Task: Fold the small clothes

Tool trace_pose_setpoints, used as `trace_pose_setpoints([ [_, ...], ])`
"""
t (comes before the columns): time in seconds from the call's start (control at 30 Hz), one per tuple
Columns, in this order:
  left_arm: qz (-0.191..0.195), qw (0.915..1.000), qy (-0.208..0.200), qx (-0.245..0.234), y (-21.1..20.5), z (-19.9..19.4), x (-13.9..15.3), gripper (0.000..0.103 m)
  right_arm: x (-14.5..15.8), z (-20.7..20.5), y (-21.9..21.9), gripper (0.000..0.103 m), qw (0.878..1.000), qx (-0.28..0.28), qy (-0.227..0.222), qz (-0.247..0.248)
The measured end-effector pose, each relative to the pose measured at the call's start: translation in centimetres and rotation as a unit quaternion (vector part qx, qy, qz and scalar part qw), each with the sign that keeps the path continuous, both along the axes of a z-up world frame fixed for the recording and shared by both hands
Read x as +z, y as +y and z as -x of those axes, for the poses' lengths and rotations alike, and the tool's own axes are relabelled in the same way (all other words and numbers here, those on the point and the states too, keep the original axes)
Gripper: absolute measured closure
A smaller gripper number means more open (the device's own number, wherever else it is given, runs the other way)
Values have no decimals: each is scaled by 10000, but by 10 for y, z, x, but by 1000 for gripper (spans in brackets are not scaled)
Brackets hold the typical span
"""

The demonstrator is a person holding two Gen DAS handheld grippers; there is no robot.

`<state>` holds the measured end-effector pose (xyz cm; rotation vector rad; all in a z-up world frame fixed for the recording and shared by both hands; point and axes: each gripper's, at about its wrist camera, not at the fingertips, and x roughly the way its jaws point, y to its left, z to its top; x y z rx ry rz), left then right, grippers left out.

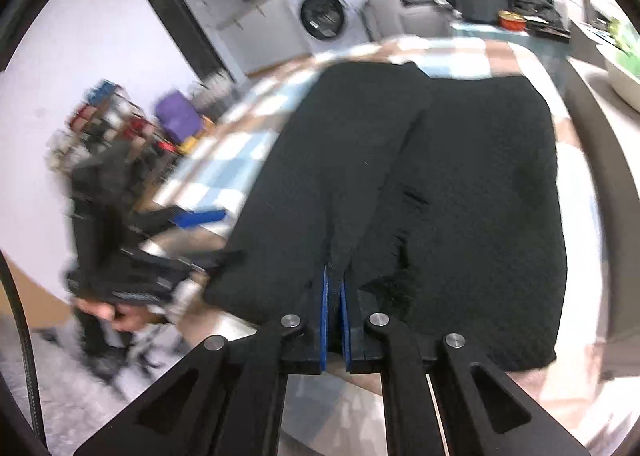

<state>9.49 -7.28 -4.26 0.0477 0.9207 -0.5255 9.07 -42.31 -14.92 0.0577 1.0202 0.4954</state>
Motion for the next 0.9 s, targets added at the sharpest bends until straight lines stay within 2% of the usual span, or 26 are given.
trace_pose_setpoints([
  [0.03, -22, 10000, 54, -9, -1, -1, -3, 35, -6, -1, 0, 98, 10000, -26, 70, 52],
  [0.13, -186, 9998, 92, -61, -5, -1, -11, 35, 4, 0, -9, 92, 9990, -89, -22, -438],
  [0.2, -166, 9998, 82, -76, -3, 0, -11, 34, 12, -1, -20, 80, 9973, -256, -169, -661],
  [0.23, -148, 9998, 104, -78, -2, -1, -11, 33, 13, -2, -23, 68, 9970, -316, -209, -672],
  [0.27, -124, 9998, 131, -62, -2, -2, -11, 33, 13, -7, -28, 63, 9965, -438, -256, -670],
  [0.4, -134, 9998, 132, -50, -2, -2, -13, 32, -2, -27, -43, 63, 9925, -837, 1, -886],
  [0.43, -143, 9998, 117, -58, -2, -1, -13, 32, -8, -33, -49, 63, 9900, -914, 124, -1069],
  [0.53, -105, 9998, 162, -60, -1, -3, -14, 31, -11, -44, -56, 63, 9838, -943, 255, -1502],
  [0.6, -83, 9998, 185, -58, -1, -5, -14, 30, -13, -51, -57, 63, 9816, -965, 282, -1622],
  [0.73, -86, 9998, 170, -65, -1, -4, -15, 30, -13, -65, -54, 62, 9808, -882, 325, -1711],
  [0.9, -95, 9998, 157, -47, 0, -3, -14, 30, -8, -70, -35, 62, 9810, -452, 360, -1849],
])
